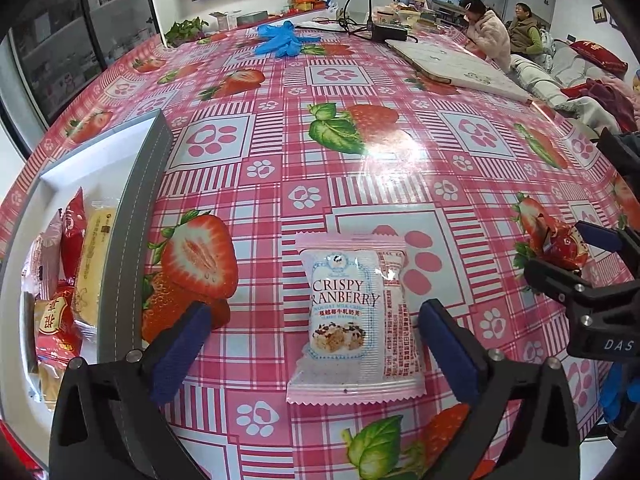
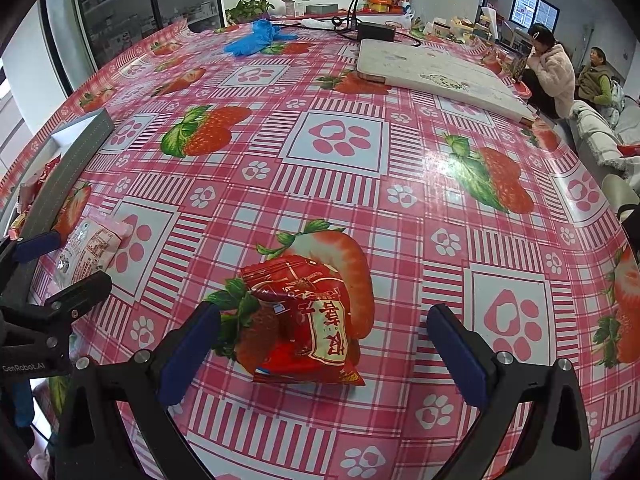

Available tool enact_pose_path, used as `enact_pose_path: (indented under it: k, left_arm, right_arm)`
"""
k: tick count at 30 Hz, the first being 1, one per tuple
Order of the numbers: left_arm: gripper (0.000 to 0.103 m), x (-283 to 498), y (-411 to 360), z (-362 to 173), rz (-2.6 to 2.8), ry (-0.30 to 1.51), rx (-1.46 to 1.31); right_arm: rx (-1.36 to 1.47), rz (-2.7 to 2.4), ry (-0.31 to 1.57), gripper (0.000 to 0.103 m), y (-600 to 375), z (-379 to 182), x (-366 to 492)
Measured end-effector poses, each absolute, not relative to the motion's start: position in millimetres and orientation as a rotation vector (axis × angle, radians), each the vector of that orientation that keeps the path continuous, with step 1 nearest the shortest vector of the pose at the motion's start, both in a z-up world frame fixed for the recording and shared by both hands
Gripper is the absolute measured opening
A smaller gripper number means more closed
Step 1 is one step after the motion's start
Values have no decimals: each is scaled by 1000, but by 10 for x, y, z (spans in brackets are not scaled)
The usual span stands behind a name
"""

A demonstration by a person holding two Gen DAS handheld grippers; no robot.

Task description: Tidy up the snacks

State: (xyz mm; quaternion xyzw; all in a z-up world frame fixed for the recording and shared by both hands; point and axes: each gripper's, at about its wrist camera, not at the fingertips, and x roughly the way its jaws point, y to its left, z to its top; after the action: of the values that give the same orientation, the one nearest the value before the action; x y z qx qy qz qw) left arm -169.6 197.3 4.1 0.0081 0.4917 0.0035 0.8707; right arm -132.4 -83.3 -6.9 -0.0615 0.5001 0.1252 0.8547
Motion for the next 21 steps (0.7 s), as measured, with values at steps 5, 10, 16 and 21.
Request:
enact_pose_path:
  k: [5,10,16,21]
  left_arm:
    - [103,-1734,1967,33,1,989,32]
    - [103,-1784,1948,22,-4,933,50]
    - [103,-1783,1945,29,-5,924,52]
    - [103,-1786,1940,28,-5,924,52]
  right_arm:
    - [-126,265,1025,103,-838,-72,-1354]
    - [-117,265,980,103,-859,-78,-1410]
    - [-116,266,973,103,-860,-77,-1414]
    - [-117,266,972,103,-861,-78,-1419]
